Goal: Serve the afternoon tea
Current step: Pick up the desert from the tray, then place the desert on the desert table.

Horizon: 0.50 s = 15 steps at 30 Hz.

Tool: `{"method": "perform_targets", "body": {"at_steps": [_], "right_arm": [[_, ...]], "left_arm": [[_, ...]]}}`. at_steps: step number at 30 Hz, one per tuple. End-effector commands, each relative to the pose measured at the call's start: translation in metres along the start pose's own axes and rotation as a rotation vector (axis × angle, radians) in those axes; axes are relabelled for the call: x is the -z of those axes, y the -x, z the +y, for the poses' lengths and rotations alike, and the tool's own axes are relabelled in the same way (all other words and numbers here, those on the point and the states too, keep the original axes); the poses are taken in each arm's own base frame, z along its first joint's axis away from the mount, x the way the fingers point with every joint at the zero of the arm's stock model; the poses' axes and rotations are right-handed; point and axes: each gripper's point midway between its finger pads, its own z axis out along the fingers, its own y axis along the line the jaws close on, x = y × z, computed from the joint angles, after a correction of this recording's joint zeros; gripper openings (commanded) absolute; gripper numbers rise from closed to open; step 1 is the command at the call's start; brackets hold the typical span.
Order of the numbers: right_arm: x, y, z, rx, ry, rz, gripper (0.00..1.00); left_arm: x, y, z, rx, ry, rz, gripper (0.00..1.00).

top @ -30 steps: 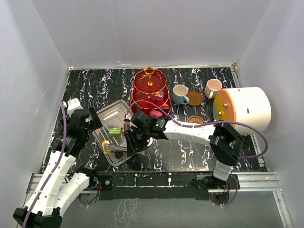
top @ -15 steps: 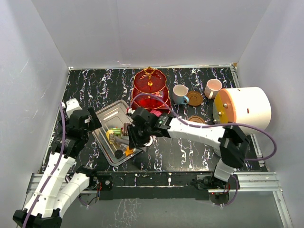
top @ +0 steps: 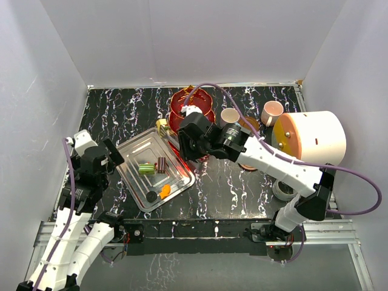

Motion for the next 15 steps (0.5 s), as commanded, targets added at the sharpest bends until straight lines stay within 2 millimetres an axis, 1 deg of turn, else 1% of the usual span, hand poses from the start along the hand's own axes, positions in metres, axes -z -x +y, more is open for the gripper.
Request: {"method": "perform_targets", "body": {"at_steps": [1,5,9,11,15], "right_arm": [[0.019,0.019,-0.037,-0.009,-0.144,-0.059,0.17],[0.02,0.025,-0.054,-0.017,-0.197,-0.069,0.16],[0.017,0.032,-0.059,-0.02,-0.199,-0.086,0.16],[0.013,0.035,-0.064,-0.023,-0.207,-0.087,0.16],[-0.001,0.039,-0.073,-0.015,-0.211,-0.08,0.16]], "left_arm": [[0.003,0.008,0.002,0.006,0.017,-0.013,0.99],[0.003,0.008,0.002,0.006,0.016,-0.012,0.99],[0.004,0.008,0.003,0.008,0.016,-0.014,0.99],[0.003,0.007,0.002,0.008,0.015,-0.013,0.99],[0.003,0.007,0.002,0.004,0.018,-0.006,0.99]]}}
